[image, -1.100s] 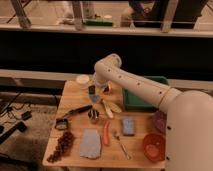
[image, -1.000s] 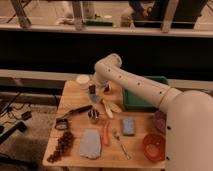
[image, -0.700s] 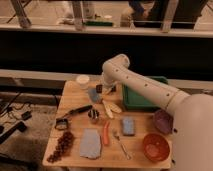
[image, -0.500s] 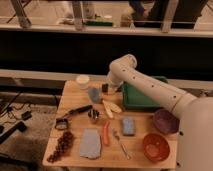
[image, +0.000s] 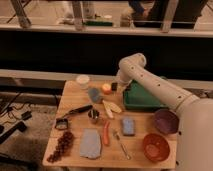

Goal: Wipe tray with eraser

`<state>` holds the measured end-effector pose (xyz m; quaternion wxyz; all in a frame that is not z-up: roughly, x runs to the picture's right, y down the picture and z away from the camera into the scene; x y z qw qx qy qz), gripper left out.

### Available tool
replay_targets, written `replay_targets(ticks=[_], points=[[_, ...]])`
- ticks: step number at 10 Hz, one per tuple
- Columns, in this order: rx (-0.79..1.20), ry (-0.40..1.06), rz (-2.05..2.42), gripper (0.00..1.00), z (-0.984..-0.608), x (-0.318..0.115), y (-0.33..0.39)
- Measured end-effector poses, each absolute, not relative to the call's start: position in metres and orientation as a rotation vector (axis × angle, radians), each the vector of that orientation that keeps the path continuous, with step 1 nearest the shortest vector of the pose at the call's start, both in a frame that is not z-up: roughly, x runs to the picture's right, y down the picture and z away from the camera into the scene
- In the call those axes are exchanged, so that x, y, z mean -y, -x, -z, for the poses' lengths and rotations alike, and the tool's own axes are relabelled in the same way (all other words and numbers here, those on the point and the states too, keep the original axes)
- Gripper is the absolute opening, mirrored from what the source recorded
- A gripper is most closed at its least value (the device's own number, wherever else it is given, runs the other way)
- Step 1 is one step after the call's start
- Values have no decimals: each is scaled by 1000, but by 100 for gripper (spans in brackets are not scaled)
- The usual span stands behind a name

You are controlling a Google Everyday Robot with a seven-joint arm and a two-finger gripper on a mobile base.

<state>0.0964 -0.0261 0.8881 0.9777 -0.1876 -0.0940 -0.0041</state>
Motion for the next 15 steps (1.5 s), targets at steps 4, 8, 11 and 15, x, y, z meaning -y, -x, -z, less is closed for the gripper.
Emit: replay_targets(ticks=[4,8,11,15], points=[[166,378,-68,18,-909,34,-149],[178,324,-139,18,-912,35,-170],[179,306,-143,18,-916,34,-166],[154,300,-162,18,-925,38,-174]])
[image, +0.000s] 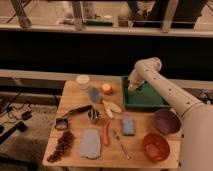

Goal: Wipe tray with eraser

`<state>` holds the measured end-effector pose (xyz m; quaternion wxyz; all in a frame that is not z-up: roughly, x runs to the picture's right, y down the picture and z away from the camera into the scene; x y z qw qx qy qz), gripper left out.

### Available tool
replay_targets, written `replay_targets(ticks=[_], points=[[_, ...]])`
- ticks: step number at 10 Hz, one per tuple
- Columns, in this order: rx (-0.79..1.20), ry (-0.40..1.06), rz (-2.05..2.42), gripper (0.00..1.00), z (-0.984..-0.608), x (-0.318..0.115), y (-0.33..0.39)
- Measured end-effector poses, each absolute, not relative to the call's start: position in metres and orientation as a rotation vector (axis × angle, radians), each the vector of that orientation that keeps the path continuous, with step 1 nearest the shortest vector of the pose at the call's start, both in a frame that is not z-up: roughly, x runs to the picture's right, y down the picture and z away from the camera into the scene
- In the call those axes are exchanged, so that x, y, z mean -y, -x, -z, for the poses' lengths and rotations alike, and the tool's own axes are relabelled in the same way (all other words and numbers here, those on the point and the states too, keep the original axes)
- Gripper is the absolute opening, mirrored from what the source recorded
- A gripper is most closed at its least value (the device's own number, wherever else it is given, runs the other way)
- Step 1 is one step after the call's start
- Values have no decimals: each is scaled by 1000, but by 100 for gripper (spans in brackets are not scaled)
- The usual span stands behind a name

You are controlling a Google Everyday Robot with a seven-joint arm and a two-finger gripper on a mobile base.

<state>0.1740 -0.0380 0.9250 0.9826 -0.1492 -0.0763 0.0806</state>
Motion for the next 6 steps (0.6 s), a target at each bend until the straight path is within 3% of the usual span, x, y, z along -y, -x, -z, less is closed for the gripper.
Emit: replay_targets(ticks=[6], points=[[118,312,-228,18,-938,40,-193]])
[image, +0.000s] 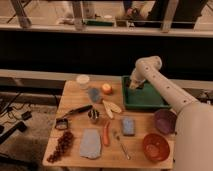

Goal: Wipe tray with eraser

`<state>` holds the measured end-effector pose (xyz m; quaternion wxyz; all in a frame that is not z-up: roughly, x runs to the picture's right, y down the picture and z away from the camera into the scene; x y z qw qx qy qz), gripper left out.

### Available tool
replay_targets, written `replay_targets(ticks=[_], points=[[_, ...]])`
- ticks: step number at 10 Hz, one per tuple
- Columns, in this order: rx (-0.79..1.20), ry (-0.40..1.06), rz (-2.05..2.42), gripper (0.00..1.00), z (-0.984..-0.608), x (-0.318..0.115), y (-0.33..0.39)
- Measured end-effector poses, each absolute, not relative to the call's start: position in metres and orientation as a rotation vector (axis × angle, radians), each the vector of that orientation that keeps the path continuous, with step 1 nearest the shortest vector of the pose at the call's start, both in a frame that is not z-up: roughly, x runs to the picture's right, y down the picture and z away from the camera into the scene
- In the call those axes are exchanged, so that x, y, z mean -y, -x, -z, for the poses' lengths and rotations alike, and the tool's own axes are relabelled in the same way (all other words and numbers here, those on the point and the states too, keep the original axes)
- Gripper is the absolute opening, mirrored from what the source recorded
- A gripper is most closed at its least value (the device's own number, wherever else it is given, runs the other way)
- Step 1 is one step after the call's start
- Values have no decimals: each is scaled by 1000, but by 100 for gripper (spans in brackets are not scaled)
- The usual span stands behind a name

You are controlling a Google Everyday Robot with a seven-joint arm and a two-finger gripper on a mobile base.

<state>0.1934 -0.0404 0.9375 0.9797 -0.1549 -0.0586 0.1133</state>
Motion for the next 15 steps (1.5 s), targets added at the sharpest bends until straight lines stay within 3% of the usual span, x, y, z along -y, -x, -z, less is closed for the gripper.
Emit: replay_targets(ticks=[6,12,15], points=[[116,372,-269,18,-932,4,-196],[159,402,-258,18,-994,36,-182],[157,416,-277,18,-1002,28,-183]])
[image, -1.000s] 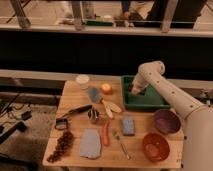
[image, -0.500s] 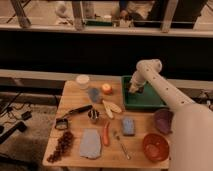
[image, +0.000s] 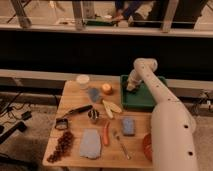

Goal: Wipe tray with eraser

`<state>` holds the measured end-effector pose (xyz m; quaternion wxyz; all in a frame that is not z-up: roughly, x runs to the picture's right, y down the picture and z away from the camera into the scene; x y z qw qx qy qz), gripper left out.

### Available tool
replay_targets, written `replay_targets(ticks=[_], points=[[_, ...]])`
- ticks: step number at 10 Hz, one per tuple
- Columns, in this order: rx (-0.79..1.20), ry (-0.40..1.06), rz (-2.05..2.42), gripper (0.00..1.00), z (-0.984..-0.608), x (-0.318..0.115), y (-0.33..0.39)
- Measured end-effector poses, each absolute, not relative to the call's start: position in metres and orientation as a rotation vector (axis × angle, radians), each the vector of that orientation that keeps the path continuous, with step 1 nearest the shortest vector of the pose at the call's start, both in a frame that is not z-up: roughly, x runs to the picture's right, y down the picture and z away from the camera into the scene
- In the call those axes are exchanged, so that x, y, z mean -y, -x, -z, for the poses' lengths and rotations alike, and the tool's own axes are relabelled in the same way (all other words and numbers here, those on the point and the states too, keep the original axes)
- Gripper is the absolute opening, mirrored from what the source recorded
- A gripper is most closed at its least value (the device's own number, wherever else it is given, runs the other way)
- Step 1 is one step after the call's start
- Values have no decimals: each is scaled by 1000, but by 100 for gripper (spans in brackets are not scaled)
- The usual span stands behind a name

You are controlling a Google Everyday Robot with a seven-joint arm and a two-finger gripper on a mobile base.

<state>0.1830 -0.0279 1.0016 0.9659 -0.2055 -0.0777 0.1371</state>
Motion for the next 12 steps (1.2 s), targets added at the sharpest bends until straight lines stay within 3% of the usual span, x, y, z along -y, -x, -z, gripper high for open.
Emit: replay_targets(ticks=[12], points=[[153,469,-335,18,-948,-16,-176]])
